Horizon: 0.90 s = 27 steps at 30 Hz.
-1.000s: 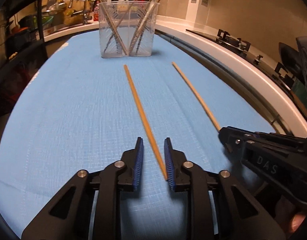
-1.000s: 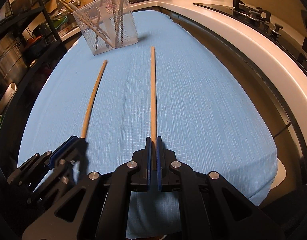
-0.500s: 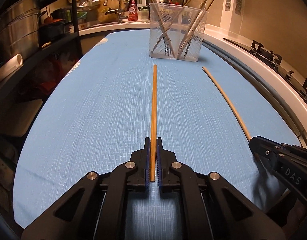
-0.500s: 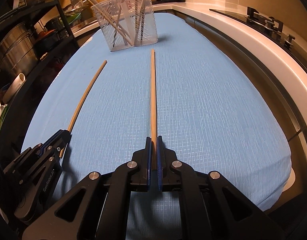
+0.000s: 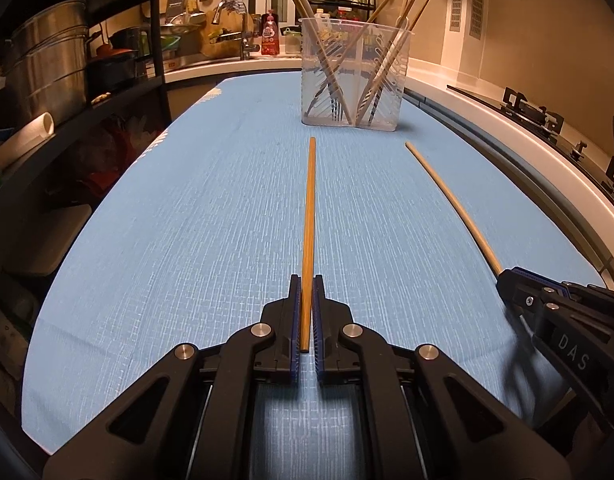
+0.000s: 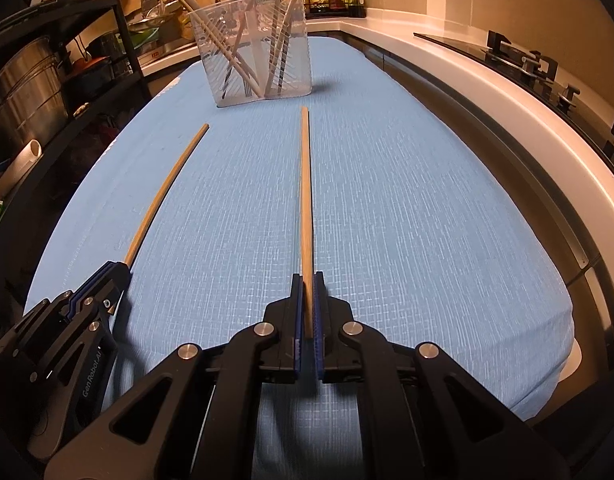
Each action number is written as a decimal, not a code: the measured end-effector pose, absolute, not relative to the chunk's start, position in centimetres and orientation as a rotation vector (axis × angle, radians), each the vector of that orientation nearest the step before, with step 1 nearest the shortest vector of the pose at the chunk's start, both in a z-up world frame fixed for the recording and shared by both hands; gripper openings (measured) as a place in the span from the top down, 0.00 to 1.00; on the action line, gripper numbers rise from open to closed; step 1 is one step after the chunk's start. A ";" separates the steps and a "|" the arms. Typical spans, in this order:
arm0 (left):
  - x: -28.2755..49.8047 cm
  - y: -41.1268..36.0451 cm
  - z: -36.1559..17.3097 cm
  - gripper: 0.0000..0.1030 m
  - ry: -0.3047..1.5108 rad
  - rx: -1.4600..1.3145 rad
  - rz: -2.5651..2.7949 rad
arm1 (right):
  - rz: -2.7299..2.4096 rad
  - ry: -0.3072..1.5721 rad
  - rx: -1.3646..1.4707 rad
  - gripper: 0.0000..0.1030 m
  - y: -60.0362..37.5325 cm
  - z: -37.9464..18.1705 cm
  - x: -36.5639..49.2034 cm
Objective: Organize utensils
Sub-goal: 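Carry the left tool's chopstick to the container while the right tool carries its chopstick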
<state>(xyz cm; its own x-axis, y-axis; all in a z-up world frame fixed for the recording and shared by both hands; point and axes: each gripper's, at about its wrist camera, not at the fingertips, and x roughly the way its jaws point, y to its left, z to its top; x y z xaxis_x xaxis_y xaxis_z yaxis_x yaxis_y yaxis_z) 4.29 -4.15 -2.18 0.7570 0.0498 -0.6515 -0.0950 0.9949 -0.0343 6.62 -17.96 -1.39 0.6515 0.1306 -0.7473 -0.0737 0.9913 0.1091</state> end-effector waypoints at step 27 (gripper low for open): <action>3.7 -3.2 11.1 0.95 0.402 -0.001 0.071 | 0.120 0.512 -0.019 0.95 -19.7 13.1 5.5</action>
